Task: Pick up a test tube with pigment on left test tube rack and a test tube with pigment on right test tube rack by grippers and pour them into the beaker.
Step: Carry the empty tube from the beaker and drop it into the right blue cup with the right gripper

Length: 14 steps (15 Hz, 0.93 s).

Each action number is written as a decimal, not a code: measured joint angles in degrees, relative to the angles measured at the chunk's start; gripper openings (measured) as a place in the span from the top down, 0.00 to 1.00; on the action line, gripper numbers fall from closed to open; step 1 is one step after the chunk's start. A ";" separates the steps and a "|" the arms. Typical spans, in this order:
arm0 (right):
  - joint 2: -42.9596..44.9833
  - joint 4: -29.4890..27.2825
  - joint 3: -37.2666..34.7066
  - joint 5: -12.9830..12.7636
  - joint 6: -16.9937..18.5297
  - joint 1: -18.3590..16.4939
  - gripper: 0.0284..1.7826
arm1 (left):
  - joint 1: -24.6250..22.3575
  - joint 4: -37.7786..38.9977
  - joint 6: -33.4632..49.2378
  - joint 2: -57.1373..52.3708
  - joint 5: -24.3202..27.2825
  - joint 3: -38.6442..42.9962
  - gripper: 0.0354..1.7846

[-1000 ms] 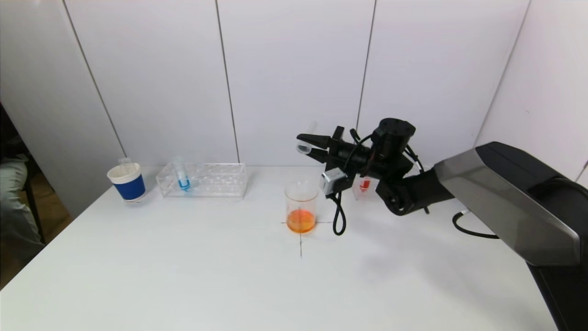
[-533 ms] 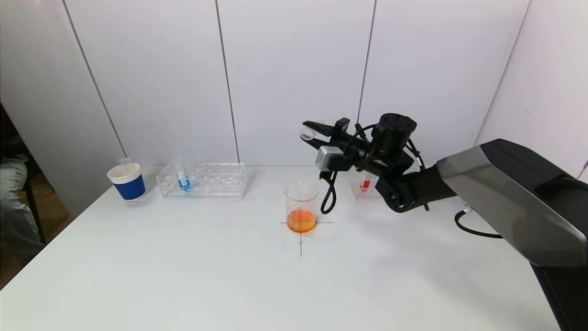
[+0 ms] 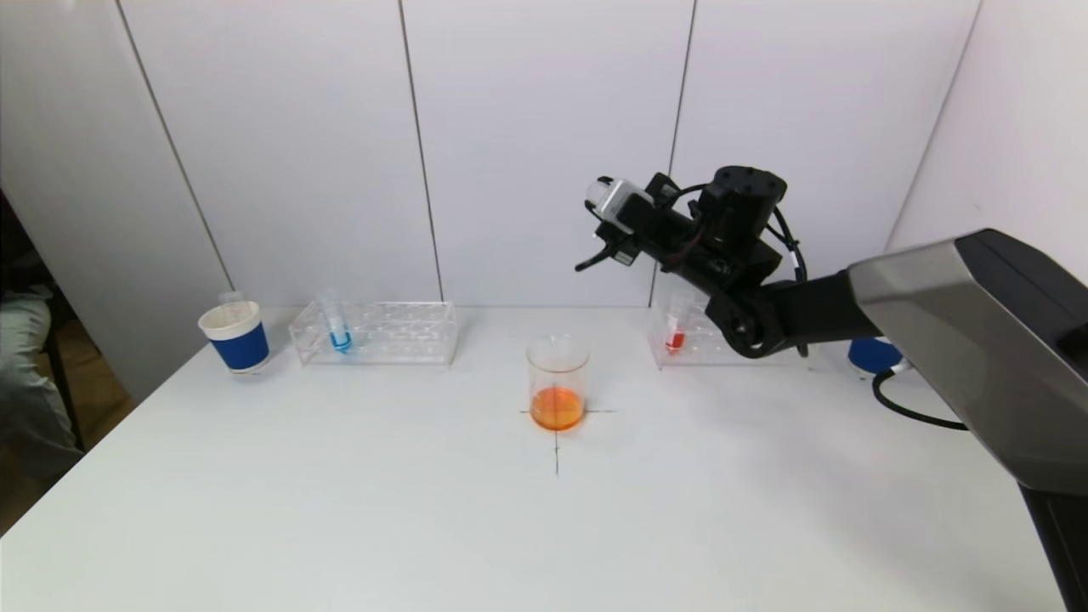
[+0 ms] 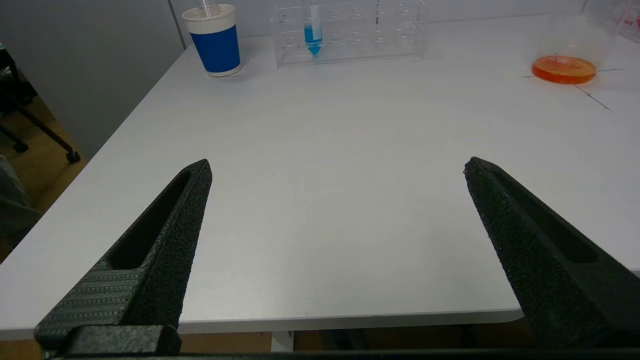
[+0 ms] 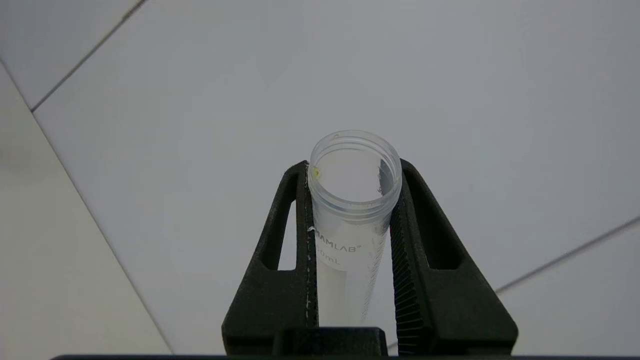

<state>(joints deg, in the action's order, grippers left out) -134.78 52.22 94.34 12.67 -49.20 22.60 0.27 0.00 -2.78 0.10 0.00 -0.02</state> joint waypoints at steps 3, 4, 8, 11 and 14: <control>3.27 -9.70 1.33 -9.80 9.51 -0.33 0.74 | 0.00 0.00 -0.02 0.00 0.02 0.00 0.01; 4.43 -13.67 2.12 -11.74 12.63 -0.78 0.74 | 0.00 0.00 0.00 0.00 0.00 0.00 0.01; 8.33 -26.90 6.21 -14.45 20.81 -6.16 0.74 | 0.00 0.00 0.00 0.00 0.00 0.02 0.01; 9.47 -27.64 7.64 -14.75 25.31 -10.95 0.74 | 0.00 0.00 -0.02 0.00 0.00 0.02 0.01; 10.30 -29.07 7.73 -14.73 29.15 -15.71 0.74 | 0.00 0.00 -0.02 0.00 0.02 0.02 0.01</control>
<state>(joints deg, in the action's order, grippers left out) -124.48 23.15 102.07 -2.06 -20.05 6.89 0.27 0.00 -2.80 0.10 0.02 0.00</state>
